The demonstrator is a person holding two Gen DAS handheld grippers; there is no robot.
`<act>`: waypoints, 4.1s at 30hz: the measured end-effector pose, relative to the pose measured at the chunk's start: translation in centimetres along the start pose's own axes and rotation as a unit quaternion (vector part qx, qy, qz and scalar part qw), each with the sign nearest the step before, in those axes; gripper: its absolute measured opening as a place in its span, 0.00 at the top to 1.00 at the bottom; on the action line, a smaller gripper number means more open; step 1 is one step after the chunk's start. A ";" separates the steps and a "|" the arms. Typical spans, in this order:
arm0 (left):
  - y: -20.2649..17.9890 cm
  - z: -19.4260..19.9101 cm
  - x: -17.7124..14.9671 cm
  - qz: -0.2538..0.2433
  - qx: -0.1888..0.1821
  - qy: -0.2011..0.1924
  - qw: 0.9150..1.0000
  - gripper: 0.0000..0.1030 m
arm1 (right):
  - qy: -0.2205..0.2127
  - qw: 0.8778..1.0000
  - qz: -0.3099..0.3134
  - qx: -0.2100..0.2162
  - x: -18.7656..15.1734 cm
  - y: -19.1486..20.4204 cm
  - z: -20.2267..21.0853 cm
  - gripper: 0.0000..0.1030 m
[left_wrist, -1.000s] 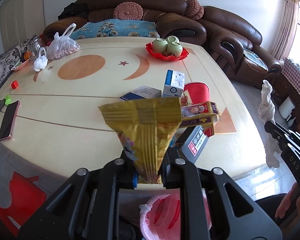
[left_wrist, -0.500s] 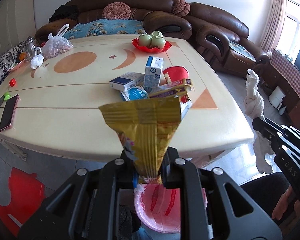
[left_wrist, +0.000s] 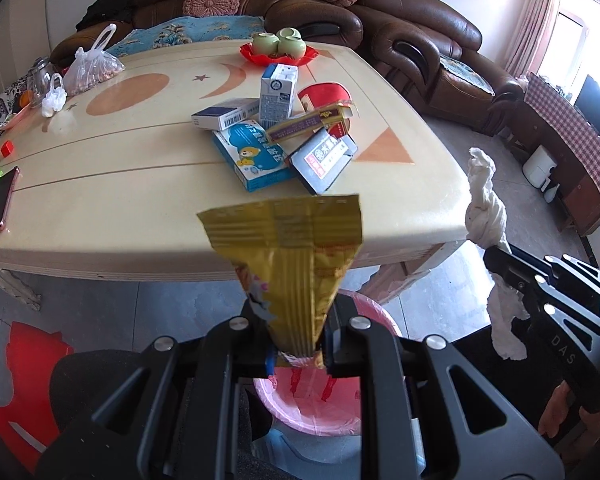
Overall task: Collect trash
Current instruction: 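Lift the yellow wrapper and white tissue and carry both toward the pink trash bin, then open the left tool over the bin while the right tool releases the tissue, then raise both open tools from the bin back toward the table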
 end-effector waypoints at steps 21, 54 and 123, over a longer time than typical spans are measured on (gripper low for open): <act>-1.6 -5.8 -6.8 -0.020 -0.020 0.097 0.995 0.83 | 0.093 0.995 -0.030 0.030 -7.2 0.3 -5.2 0.89; -0.1 -20.2 -14.8 0.062 -0.054 0.320 0.944 0.84 | 0.257 0.962 -0.051 0.082 -16.1 1.0 -18.3 0.89; 5.8 3.8 14.1 -0.093 0.097 0.085 0.987 0.21 | -0.001 0.989 -0.059 0.134 10.6 -3.1 1.8 0.10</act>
Point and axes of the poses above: each gripper's, at about its wrist camera, not at the fingertips, and z roughly against the way its jaws point, y to its left, x to its top, the point moved 8 cm from there along -z, roughly the way its jaws point, and after that the axes turned 6 degrees about z, right-handed, at the moved point
